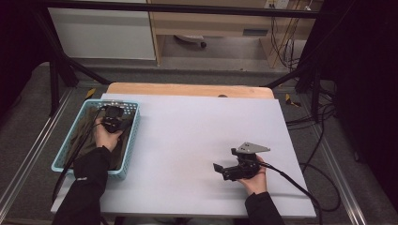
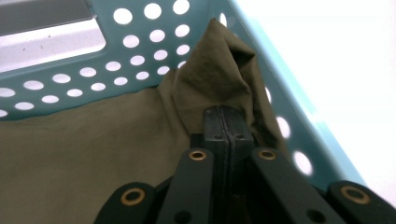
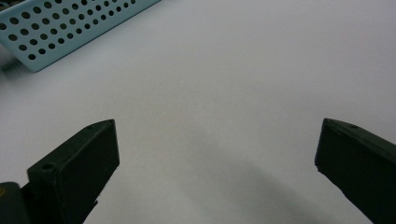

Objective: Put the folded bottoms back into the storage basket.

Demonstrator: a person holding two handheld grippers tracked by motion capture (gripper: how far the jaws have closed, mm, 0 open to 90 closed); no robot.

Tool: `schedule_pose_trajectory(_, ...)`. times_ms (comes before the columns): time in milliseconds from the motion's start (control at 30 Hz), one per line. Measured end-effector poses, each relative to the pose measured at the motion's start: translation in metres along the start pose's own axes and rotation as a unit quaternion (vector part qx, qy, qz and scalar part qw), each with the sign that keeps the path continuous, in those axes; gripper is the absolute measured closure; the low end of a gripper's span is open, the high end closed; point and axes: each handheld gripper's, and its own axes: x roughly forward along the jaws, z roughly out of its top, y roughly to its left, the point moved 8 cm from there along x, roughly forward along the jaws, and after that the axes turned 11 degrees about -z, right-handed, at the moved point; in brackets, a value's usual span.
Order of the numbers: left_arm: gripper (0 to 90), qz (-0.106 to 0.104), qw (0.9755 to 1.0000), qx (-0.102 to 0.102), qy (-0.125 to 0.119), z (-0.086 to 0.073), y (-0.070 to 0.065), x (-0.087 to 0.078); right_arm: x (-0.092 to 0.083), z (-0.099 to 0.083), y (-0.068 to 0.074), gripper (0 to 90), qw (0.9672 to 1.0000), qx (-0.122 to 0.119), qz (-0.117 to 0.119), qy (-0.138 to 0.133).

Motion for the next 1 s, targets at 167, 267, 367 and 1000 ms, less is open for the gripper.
schedule_pose_trajectory(167, 81.6, -0.016, 0.9999, 0.007, -0.001, 0.001, -0.005, -0.019, -0.003, 0.003, -0.002, 0.4, 1.0000, -0.001, -0.003, -0.005)
schedule_pose_trajectory(267, 74.5, -0.042, 0.9990, 0.004, -0.014, 0.000, -0.012, -0.032, -0.006, 0.005, -0.003, 0.4, 0.9999, 0.000, -0.004, -0.010)
schedule_pose_trajectory(367, 62.4, -0.051, 0.9986, 0.012, -0.010, -0.003, -0.016, -0.044, -0.009, 0.008, -0.005, 0.4, 0.9999, -0.002, -0.005, -0.013)
schedule_pose_trajectory(1000, 11.4, -0.112, 0.9920, 0.051, -0.031, -0.031, -0.057, -0.087, -0.024, 0.017, -0.014, 0.1, 0.9996, -0.008, 0.002, -0.027)
